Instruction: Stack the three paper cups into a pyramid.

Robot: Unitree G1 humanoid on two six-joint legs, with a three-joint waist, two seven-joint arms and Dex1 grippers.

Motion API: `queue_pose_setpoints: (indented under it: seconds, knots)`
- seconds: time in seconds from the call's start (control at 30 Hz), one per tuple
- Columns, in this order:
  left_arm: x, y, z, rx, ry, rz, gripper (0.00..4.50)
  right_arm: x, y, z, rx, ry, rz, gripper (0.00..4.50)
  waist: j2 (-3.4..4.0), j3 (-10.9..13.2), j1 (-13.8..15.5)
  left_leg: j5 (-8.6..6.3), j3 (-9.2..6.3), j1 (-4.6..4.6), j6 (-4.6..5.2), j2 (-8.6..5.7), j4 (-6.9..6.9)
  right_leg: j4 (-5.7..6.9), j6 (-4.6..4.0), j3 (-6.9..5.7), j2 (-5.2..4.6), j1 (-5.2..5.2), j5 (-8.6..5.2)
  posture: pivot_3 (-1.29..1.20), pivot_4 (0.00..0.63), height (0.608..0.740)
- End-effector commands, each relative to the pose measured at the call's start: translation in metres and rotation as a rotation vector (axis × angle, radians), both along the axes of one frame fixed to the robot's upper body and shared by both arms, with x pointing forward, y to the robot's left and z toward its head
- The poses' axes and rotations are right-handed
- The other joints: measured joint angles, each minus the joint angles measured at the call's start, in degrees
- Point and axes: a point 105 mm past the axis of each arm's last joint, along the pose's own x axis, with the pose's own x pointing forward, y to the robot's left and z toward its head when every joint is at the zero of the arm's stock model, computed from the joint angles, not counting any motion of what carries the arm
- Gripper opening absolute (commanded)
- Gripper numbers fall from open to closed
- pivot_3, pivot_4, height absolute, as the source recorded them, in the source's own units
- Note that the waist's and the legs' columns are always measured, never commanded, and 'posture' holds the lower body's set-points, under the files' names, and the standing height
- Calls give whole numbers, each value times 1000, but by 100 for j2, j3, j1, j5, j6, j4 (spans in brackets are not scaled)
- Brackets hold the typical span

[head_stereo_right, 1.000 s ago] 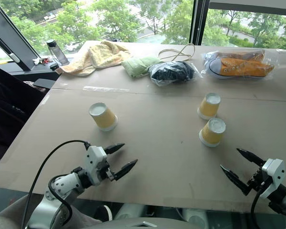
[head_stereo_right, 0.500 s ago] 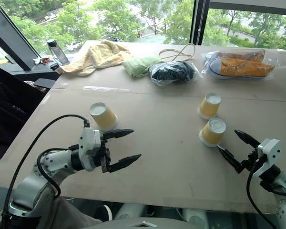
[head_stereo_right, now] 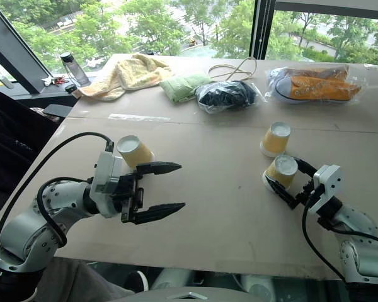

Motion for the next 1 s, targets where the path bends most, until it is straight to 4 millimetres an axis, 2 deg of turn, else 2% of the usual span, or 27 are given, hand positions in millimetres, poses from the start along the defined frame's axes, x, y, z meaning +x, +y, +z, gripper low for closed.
queue_pose_setpoints:
  seconds: [0.03,0.07,0.17,0.23,0.33,0.47,0.57,0.67,0.77,0.87,1.0]
  knots:
    - [-4,-5,13,-41,-44,-17,4500,4,3,13,18,-58,0,3970,0,0,-1,0,0,0,0,0,0,0,0,0,0,0,0,0,150,740]
    - [-4,-5,14,-43,-44,-15,4500,4,3,14,18,-60,1,3734,0,0,-1,0,0,0,0,0,0,0,0,0,0,0,0,0,150,740]
    - [-3,-3,10,-27,-41,-6,4500,6,6,14,14,-63,7,2451,0,0,-3,1,0,0,-1,0,0,1,0,0,0,0,0,0,150,740]
    - [-3,-1,9,-21,-40,0,4500,8,9,17,17,-69,9,2114,0,0,-5,1,0,0,-1,0,0,2,0,0,1,-1,0,0,150,740]
    - [-2,1,8,-19,-43,17,4500,12,20,20,20,-81,32,2114,1,0,-14,1,0,0,-1,0,0,4,0,2,1,-2,1,0,150,740]
    - [0,6,7,-11,-55,50,4500,25,46,27,20,-98,82,2114,2,1,-24,4,2,3,-6,0,0,12,-1,5,2,-7,1,0,150,740]
    - [2,13,7,7,-61,92,4500,48,71,32,-6,-97,58,2114,1,2,-28,6,1,1,-9,0,0,14,-2,4,3,-11,0,0,150,740]
    - [5,27,11,12,-85,169,4500,64,107,39,-19,-76,119,2114,2,2,-45,21,6,-3,-34,0,0,19,-3,11,5,-25,2,0,150,740]
    - [7,34,17,-12,-89,224,4500,80,129,43,-19,-54,151,2114,1,3,-17,22,6,-4,-36,0,-3,20,-3,10,6,-28,2,0,150,740]
    - [5,36,18,-33,-68,250,4500,84,144,43,-17,-27,200,2114,-1,3,-5,22,4,-9,-37,-7,-4,19,-3,9,2,-28,3,0,150,740]
    - [7,40,16,-34,-55,311,4500,90,152,34,-41,8,214,2114,-1,3,-21,22,5,-10,-37,-14,-4,18,-1,16,0,-29,5,0,150,740]
